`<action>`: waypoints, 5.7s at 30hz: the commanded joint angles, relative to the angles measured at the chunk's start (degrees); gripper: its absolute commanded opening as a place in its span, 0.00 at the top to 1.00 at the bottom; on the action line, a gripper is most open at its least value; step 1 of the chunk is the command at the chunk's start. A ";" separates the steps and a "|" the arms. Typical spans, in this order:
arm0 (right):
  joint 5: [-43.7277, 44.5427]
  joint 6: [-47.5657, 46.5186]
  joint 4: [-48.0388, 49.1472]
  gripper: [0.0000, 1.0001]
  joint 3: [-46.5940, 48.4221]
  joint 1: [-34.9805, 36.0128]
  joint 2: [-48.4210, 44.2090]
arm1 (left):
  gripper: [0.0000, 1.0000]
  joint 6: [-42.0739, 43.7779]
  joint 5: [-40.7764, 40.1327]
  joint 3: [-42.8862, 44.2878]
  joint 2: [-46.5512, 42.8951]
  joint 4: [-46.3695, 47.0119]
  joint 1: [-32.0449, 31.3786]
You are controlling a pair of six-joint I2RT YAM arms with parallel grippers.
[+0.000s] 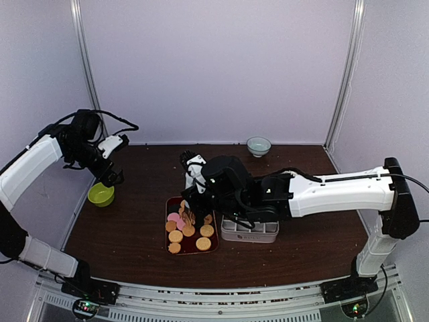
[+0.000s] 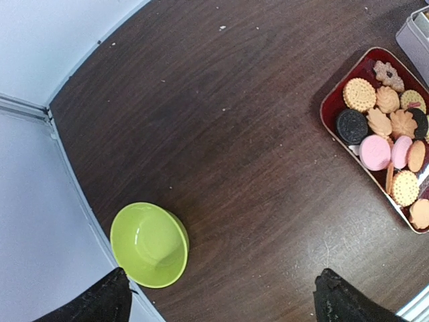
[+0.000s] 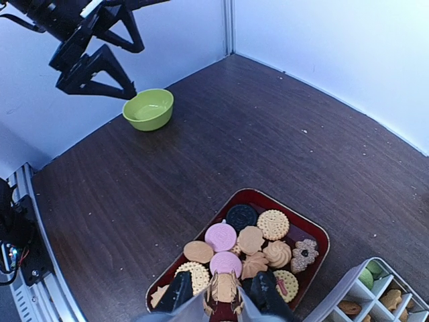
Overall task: Pack the cookies
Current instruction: Pick up the fake cookies from the plate.
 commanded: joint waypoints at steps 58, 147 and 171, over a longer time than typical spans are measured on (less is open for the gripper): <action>-1.52 13.59 10.43 0.64 -13.21 -5.77 -1.14 | 0.02 1.98 9.46 -1.95 2.61 0.20 0.34; -6.14 -0.95 5.73 0.67 4.66 -2.36 4.97 | 0.02 4.22 10.84 -1.99 1.93 -3.24 0.36; -3.01 -4.68 4.23 0.61 9.58 -0.16 11.48 | 0.02 5.14 10.57 -2.38 -0.15 -4.40 0.34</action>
